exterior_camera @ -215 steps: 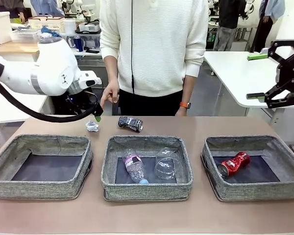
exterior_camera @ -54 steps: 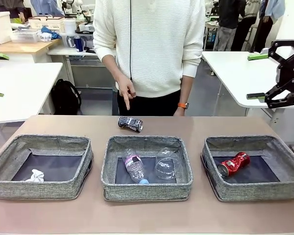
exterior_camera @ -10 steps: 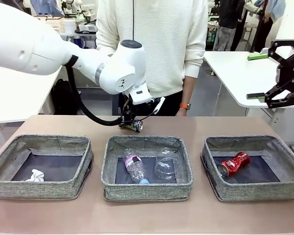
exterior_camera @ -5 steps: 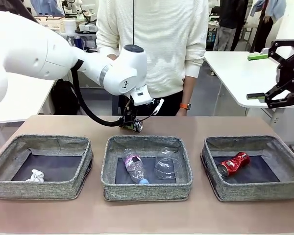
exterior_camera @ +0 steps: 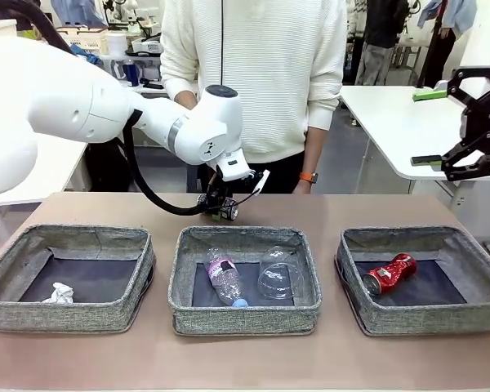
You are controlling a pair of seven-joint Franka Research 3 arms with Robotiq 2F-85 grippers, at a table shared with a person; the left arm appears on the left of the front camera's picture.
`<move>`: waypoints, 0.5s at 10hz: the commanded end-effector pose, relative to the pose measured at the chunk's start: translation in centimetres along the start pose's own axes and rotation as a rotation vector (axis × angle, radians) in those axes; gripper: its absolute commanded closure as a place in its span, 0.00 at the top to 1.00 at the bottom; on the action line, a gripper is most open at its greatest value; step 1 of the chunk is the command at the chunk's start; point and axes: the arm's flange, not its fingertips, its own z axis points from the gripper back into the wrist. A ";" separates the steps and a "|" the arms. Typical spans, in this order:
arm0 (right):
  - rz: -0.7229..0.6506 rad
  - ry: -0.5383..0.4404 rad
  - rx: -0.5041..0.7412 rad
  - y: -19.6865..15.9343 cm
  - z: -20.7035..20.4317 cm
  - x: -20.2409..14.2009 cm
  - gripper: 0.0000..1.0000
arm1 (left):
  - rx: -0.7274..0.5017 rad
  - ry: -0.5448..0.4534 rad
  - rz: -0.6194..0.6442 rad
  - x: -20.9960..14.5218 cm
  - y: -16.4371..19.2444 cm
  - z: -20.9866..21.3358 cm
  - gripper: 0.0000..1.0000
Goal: Sort the waste into the appropriate baskets.
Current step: Pick up the waste item pointed out by the person.
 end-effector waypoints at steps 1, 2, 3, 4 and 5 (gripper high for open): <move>0.006 0.003 0.026 0.3 -0.1 0.0 1.00 | -0.023 0.002 -0.013 -0.1 0.2 0.1 1.00; 0.006 0.003 0.026 0.3 -0.1 0.0 1.00 | -0.025 0.005 -0.016 0.0 0.1 0.1 1.00; 0.006 0.003 0.026 0.3 -0.1 0.0 1.00 | -0.025 0.015 -0.013 -0.1 0.1 0.1 1.00; 0.006 0.003 0.026 0.3 -0.1 0.0 1.00 | -0.017 0.023 0.000 -0.2 0.1 0.2 1.00; 0.006 0.003 0.026 0.3 -0.1 0.0 1.00 | -0.021 0.022 0.005 -0.2 0.0 0.3 1.00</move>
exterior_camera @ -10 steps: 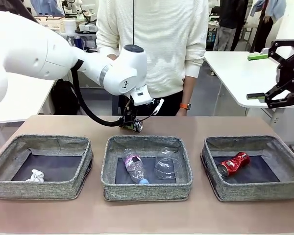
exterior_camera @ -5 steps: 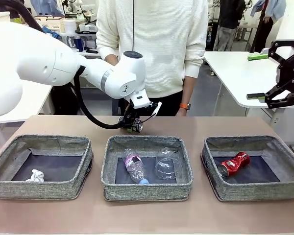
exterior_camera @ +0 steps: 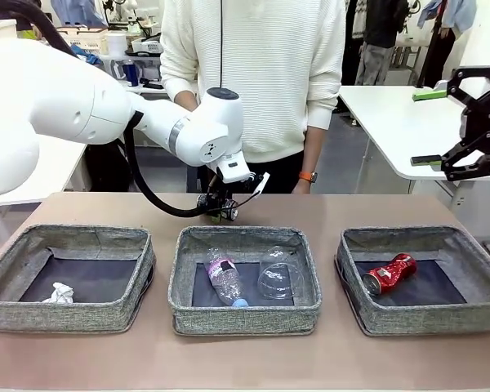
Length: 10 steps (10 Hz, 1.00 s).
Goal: Sort the waste into the appropriate baskets.
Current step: Pick up the waste item pointed out by the person.
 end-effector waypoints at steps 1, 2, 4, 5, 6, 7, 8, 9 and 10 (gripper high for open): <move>0.006 0.003 0.026 0.3 -0.1 0.0 1.00 | 0.000 0.019 0.010 -0.4 0.1 0.7 1.00; 0.006 0.003 0.026 0.3 -0.1 0.0 1.00 | -0.003 0.023 0.008 -0.4 0.0 0.8 0.41; 0.006 0.003 0.026 0.3 -0.1 0.0 1.00 | -0.007 0.010 0.005 -0.5 -0.3 0.9 0.00; 0.006 0.003 0.026 0.3 -0.1 0.0 1.00 | -0.011 0.013 0.000 -0.5 -0.3 1.0 0.39; 0.006 0.003 0.026 0.3 -0.1 0.0 1.00 | -0.024 -0.004 -0.010 -0.4 -0.5 1.1 0.00; 0.006 0.003 0.026 0.3 -0.1 0.0 1.00 | -0.028 -0.003 -0.013 -0.5 -0.5 1.1 0.00; 0.006 0.003 0.026 0.3 -0.1 0.0 1.00 | -0.030 -0.009 -0.024 -0.5 -0.6 1.1 0.00; 0.006 0.003 0.026 0.3 -0.1 0.0 1.00 | -0.034 -0.014 -0.027 -0.5 -0.6 1.1 0.01; 0.006 0.003 0.026 0.3 -0.1 0.0 1.00 | -0.039 -0.022 -0.029 -0.5 -0.6 1.1 0.00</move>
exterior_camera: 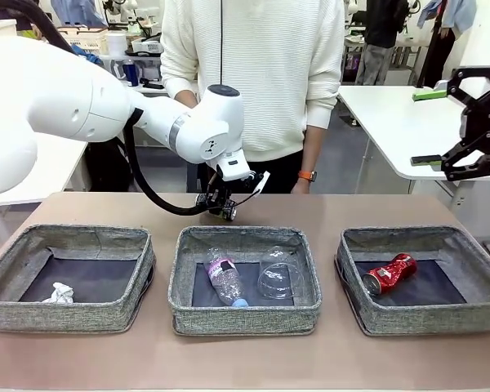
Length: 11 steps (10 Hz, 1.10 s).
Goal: Sort the waste into the appropriate baskets.
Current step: Pick up the waste item pointed out by the person.
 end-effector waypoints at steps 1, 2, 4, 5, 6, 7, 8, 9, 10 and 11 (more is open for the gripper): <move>0.006 0.003 0.026 0.3 -0.1 0.0 1.00 | -0.023 -0.028 -0.022 -0.6 -0.6 0.6 0.00; 0.006 0.003 0.026 0.3 -0.1 0.0 1.00 | -0.023 -0.031 -0.015 -0.6 -0.6 0.7 0.00; 0.006 0.003 0.026 0.3 -0.1 0.0 1.00 | -0.089 -0.054 0.081 0.0 -1.1 2.3 0.07; 0.006 0.003 0.026 0.3 -0.1 0.0 1.00 | -0.123 -0.121 0.103 1.2 -2.2 5.5 0.07; 0.006 0.003 0.026 0.3 -0.1 0.0 1.00 | -0.154 -0.130 0.171 2.2 -3.5 9.2 0.07; 0.006 0.003 0.026 0.3 -0.1 0.0 1.00 | -0.155 -0.155 0.225 3.0 -5.1 12.9 0.07; 0.006 0.003 0.026 0.3 -0.1 0.0 1.00 | -0.125 -0.144 0.303 3.4 -6.7 16.3 0.07; 0.006 0.003 0.026 0.3 -0.1 0.0 1.00 | -0.128 -0.161 0.457 3.5 -7.8 19.5 0.07; 0.006 0.003 0.026 0.3 -0.1 0.0 1.00 | -0.161 -0.184 0.625 3.6 -8.3 21.5 0.07; 0.006 0.003 0.026 0.3 -0.1 0.0 1.00 | -0.251 -0.148 0.907 4.2 -9.8 24.0 0.07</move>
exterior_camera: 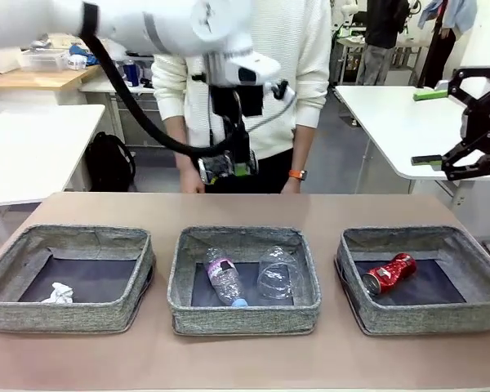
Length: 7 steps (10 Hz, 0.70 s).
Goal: Sort the waste into the appropriate baskets.
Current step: Pick up the waste item pointed out by the person.
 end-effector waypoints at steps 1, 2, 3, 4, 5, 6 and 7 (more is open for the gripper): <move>0.006 0.003 0.026 0.3 -0.1 0.0 1.00 | -0.024 0.016 0.347 -1.5 -2.5 0.4 0.07; 0.006 0.003 0.026 0.3 -0.1 0.0 1.00 | -0.038 -0.051 0.404 -2.1 -3.3 1.4 0.07; 0.006 0.003 0.026 0.3 -0.1 0.0 1.00 | -0.002 -0.165 0.530 -2.8 -3.2 2.1 0.07; 0.006 0.003 0.026 0.3 -0.1 0.0 1.00 | -0.008 -0.282 0.556 -3.5 -3.0 2.5 0.07; 0.006 0.003 0.026 0.3 -0.1 0.0 1.00 | -0.037 -0.045 0.428 -1.5 -2.5 2.8 0.07; 0.006 0.003 0.026 0.3 -0.1 0.0 1.00 | -0.037 -0.045 0.428 -1.5 -2.5 2.8 0.07; 0.006 0.003 0.026 0.3 -0.1 0.0 1.00 | -0.037 -0.045 0.428 -1.5 -2.5 2.8 0.07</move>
